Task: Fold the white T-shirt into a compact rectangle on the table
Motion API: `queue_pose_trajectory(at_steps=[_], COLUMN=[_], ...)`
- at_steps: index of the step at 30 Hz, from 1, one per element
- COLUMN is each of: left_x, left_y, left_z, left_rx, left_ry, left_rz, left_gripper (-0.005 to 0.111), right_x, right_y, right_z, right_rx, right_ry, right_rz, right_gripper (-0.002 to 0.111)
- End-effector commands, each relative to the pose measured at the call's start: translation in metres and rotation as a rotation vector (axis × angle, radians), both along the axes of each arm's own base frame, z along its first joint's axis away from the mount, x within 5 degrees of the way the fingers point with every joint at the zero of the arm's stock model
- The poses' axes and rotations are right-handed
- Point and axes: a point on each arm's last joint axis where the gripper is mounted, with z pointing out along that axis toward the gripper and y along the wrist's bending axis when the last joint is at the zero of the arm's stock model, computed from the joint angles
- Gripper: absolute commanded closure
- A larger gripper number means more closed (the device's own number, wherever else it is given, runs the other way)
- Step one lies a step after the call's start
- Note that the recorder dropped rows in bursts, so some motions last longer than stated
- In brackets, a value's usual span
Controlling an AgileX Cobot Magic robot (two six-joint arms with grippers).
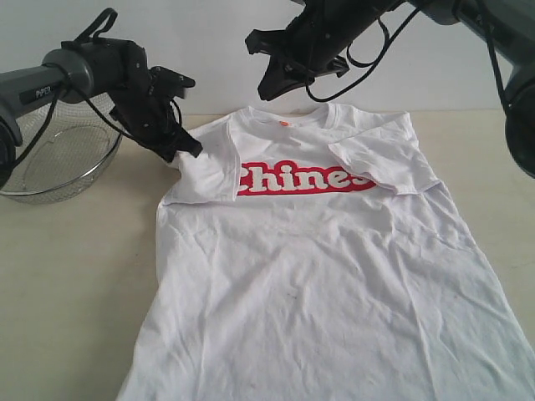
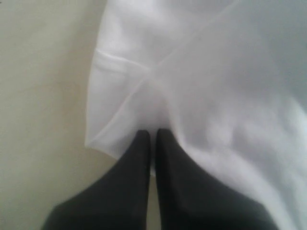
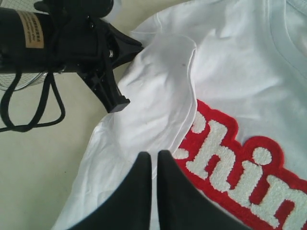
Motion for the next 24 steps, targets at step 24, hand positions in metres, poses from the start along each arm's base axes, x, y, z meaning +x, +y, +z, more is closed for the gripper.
queue_pose_trajectory(at_steps=[24], left_x=[0.015], left_y=[0.003], left_z=[-0.021], left_rx=[0.020], left_ry=[-0.139], left_rz=[0.015], left_gripper=[0.102], right_x=[-0.002], right_y=[0.001], right_z=[0.010], right_rx=[0.057], right_ry=[-0.006], right_rz=[0.006], right_gripper=[0.108])
